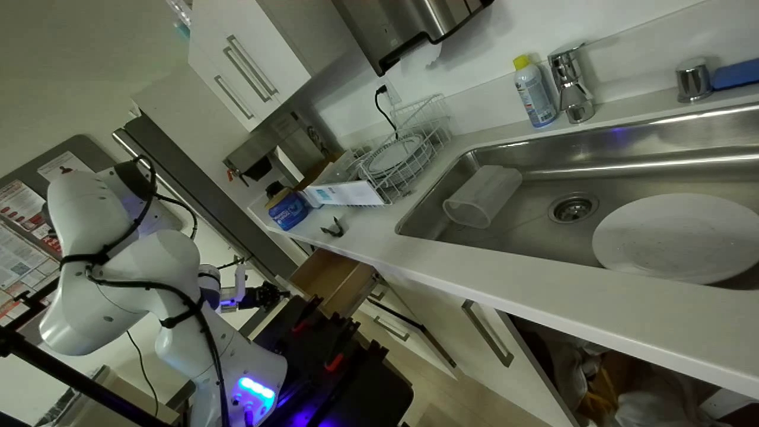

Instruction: Remove the black tongs from the open drawer then close the drawer

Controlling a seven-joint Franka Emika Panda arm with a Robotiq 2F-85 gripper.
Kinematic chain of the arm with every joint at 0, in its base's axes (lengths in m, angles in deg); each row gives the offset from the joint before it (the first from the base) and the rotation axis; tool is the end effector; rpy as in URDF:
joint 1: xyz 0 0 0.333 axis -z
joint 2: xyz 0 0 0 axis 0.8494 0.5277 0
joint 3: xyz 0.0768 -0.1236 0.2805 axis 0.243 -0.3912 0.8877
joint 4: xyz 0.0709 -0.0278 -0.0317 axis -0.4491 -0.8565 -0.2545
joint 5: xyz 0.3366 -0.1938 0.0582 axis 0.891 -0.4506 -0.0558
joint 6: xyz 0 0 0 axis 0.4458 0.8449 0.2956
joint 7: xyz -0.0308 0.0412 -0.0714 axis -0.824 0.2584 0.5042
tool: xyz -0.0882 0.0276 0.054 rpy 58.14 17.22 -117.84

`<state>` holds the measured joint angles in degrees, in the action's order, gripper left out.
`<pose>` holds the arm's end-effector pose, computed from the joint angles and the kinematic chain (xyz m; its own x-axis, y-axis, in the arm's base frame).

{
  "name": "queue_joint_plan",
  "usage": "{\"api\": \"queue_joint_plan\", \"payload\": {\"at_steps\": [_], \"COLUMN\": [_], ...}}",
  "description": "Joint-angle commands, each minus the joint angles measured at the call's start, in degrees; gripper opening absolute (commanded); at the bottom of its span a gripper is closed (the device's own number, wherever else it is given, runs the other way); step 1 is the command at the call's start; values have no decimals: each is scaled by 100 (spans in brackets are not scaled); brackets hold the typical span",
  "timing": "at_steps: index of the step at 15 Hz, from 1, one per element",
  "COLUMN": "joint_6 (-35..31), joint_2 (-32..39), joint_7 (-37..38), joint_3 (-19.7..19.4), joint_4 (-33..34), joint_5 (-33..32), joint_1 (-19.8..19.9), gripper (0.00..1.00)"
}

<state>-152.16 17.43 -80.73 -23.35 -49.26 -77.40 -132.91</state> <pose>0.0690 0.4903 0.0235 -0.4933 0.5913 -0.6379 0.5032 0.7922 0.3452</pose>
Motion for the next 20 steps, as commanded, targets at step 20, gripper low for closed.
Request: {"api": "queue_joint_plan", "payload": {"at_steps": [20], "joint_6": [164], "joint_2": [270], "joint_7": [-599], "joint_3": [540], "joint_4": [470], "joint_5": [-2733], "joint_1": [2695], "gripper": [0]}}
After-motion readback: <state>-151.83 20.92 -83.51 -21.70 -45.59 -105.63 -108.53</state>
